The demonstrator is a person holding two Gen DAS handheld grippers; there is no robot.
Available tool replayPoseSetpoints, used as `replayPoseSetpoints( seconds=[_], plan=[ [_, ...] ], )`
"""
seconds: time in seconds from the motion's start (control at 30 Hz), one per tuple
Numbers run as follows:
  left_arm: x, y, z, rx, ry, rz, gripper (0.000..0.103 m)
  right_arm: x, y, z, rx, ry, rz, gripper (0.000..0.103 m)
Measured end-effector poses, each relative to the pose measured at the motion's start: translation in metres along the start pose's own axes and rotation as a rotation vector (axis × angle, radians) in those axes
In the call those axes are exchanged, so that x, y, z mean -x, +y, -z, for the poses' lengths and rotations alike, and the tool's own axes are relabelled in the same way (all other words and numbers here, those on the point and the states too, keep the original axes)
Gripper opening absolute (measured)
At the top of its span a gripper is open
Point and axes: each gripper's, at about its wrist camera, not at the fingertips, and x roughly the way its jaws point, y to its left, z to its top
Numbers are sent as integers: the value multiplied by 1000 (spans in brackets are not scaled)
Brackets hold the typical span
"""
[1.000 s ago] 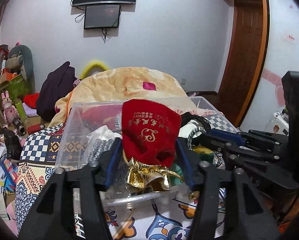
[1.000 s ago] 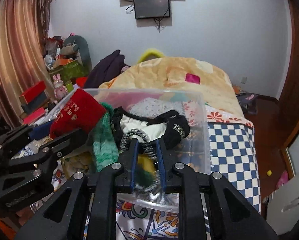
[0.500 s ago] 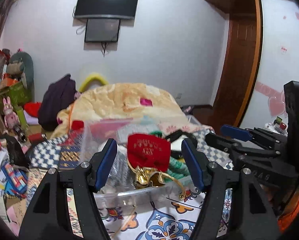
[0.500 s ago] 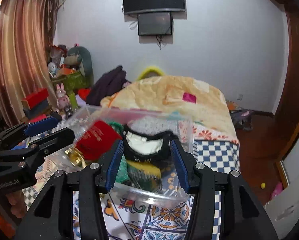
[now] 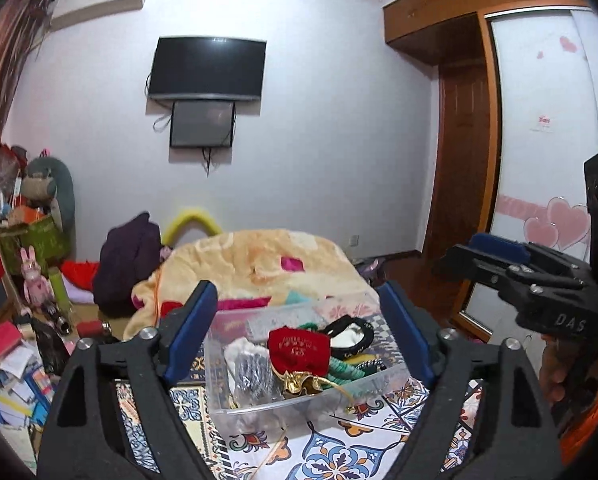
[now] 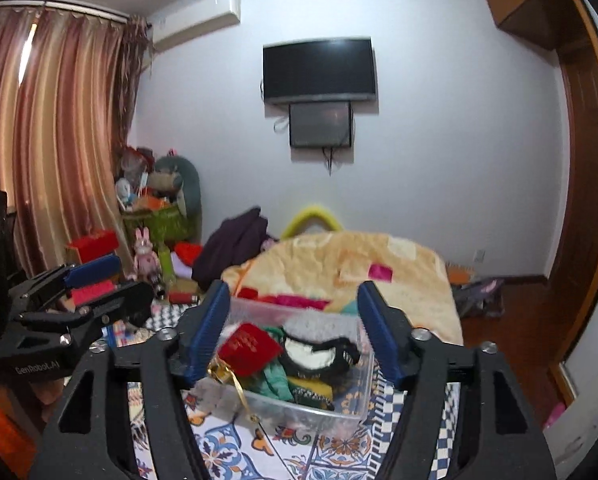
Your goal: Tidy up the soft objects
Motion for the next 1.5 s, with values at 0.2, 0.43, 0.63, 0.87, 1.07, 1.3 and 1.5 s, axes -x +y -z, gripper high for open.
replayPoseSetpoints(
  seconds=[0.2, 0.43, 0.63, 0.87, 1.07, 1.3, 1.5],
  plan=[
    [18, -3, -8, -11, -39, -8, 97, 19, 7, -5, 14, -68, 3, 88],
    [34, -7, -8, -22, -71, -28, 101, 31, 8, -2, 10, -99, 2, 101],
    [39, -7, -9, -17, -75, -20, 102, 37, 9, -2, 1, -122, 3, 103],
    [42, -7, -10, -17, -80, -22, 102, 38, 9, 0, -2, -122, -1, 103],
    [41, -11, -10, -20, -81, -24, 102, 39, 6, 2, -4, -120, -3, 103],
    [40, -13, -9, -24, -82, -28, 102, 40, 5, 2, -11, -118, -4, 103],
    [41, -13, -9, -26, -82, -28, 102, 42, 6, 2, -10, -117, -3, 103]
  ],
)
